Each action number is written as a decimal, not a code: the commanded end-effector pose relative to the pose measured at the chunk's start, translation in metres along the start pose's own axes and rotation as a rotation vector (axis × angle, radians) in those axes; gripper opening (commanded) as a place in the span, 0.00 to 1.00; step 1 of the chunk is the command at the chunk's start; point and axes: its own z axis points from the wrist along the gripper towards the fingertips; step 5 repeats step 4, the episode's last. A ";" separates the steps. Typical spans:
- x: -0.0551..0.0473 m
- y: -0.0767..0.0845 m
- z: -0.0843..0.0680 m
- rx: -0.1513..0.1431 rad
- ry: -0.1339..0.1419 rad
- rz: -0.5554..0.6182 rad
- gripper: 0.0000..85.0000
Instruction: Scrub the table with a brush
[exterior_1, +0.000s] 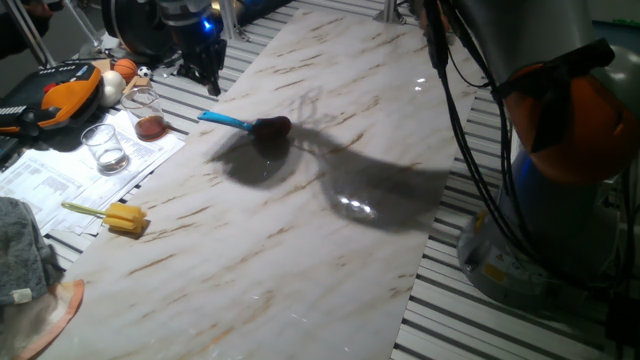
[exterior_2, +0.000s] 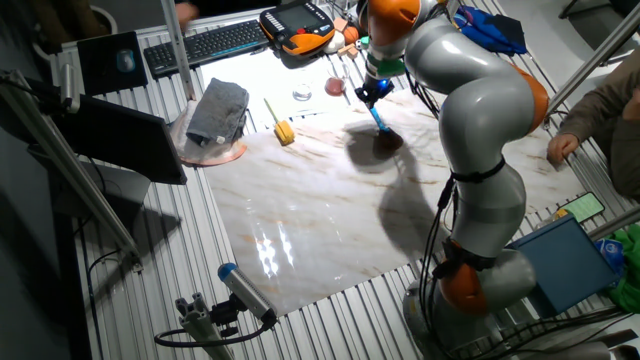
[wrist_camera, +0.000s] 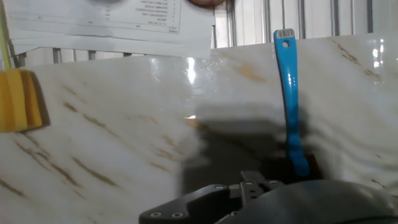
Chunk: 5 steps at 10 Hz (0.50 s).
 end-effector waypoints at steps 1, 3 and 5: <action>0.001 0.002 0.000 0.003 -0.001 -0.011 0.00; 0.002 0.006 0.000 0.017 -0.027 -0.019 0.00; 0.003 0.006 0.000 0.008 -0.015 -0.027 0.00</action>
